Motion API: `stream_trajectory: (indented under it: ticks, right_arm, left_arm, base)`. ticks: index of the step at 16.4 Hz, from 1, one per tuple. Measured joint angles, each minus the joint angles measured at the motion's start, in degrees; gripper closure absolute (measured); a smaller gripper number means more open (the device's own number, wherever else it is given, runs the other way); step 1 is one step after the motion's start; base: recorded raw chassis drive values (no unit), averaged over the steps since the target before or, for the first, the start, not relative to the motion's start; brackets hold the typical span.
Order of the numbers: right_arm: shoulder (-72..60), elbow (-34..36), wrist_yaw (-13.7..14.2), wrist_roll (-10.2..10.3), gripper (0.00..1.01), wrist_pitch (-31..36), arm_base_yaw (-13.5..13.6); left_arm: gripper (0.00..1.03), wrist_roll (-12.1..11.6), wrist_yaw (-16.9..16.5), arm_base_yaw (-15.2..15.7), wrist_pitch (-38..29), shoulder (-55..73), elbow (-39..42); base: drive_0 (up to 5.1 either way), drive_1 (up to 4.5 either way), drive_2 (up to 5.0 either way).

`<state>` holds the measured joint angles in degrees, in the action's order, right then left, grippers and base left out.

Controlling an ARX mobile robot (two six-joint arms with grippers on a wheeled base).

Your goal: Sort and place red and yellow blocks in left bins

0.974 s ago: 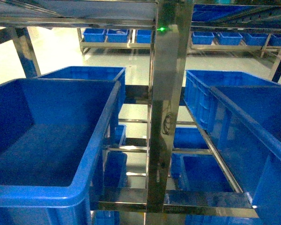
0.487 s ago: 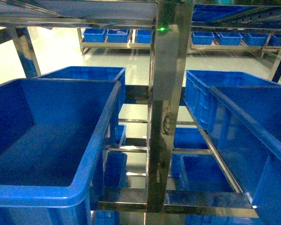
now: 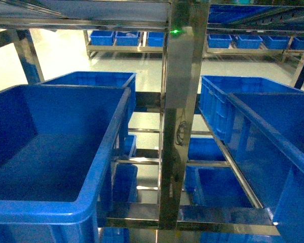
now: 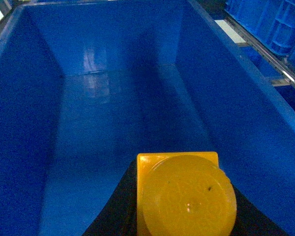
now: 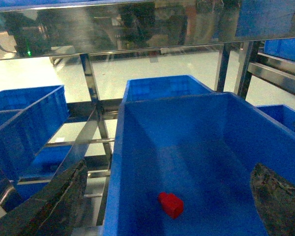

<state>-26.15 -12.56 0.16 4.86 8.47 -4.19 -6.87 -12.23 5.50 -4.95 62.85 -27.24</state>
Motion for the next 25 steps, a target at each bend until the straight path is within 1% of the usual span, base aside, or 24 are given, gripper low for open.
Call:
stream_trajectory:
  ticks: [1, 3, 5, 6, 9, 14, 15, 18, 20, 21, 22, 25]
  right_arm:
    - [0.0, 0.0, 0.0, 0.0, 0.03, 0.0, 0.0]
    - [0.0, 0.0, 0.0, 0.0, 0.03, 0.0, 0.0]
    - [0.0, 0.0, 0.0, 0.0, 0.03, 0.0, 0.0]
    - [0.0, 0.0, 0.0, 0.0, 0.03, 0.0, 0.0]
    - [0.0, 0.0, 0.0, 0.0, 0.03, 0.0, 0.0]
    - [0.0, 0.0, 0.0, 0.0, 0.03, 0.0, 0.0]
    - [0.0, 0.0, 0.0, 0.0, 0.03, 0.0, 0.0]
    - [0.0, 0.0, 0.0, 0.0, 0.03, 0.0, 0.0]
    - [0.0, 0.0, 0.0, 0.0, 0.03, 0.0, 0.0]
    - [0.0, 0.0, 0.0, 0.0, 0.03, 0.0, 0.0]
    - [0.0, 0.0, 0.0, 0.0, 0.03, 0.0, 0.0]
    - [0.0, 0.0, 0.0, 0.0, 0.03, 0.0, 0.0]
  left_arm:
    - [0.76, 0.0, 0.5, -0.2, -1.9, 1.6, 0.0]
    - [0.76, -1.3, 1.6, -0.5, -7.4, 8.7, -1.6]
    - [0.76, -2.5, 3.0, -1.1, -10.3, 12.8, -4.2]
    - [0.76, -2.6, 3.7, -1.6, -11.6, 14.9, -5.0]
    - [0.76, -2.6, 5.2, -2.3, -13.0, 20.5, -7.2]
    - [0.76, -2.6, 4.7, -2.1, -18.1, 29.2, -12.0]
    - [0.76, -2.6, 4.8, -2.3, -18.3, 31.3, -13.2]
    - [0.76, -3.6, 6.1, -3.0, -19.0, 35.7, -16.9]
    - [0.76, -3.8, 6.4, -3.3, -20.0, 39.2, -19.5]
    - [0.76, -3.4, 6.2, -3.3, -20.8, 41.6, -21.5]
    - [0.76, -2.5, 5.6, -3.3, -21.3, 44.3, -24.0]
    - [0.76, -2.0, 5.6, -3.1, -21.3, 47.2, -26.8]
  base:
    - [0.0, 0.00, 0.0]
    - [0.0, 0.00, 0.0]
    - [0.0, 0.00, 0.0]
    - [0.0, 0.00, 0.0]
    - [0.0, 0.00, 0.0]
    - [0.0, 0.00, 0.0]
    - [0.0, 0.00, 0.0]
    - [0.0, 0.00, 0.0]
    - [0.0, 0.00, 0.0]
    - [0.0, 0.00, 0.0]
    - [0.0, 0.00, 0.0]
    - [0.0, 0.00, 0.0]
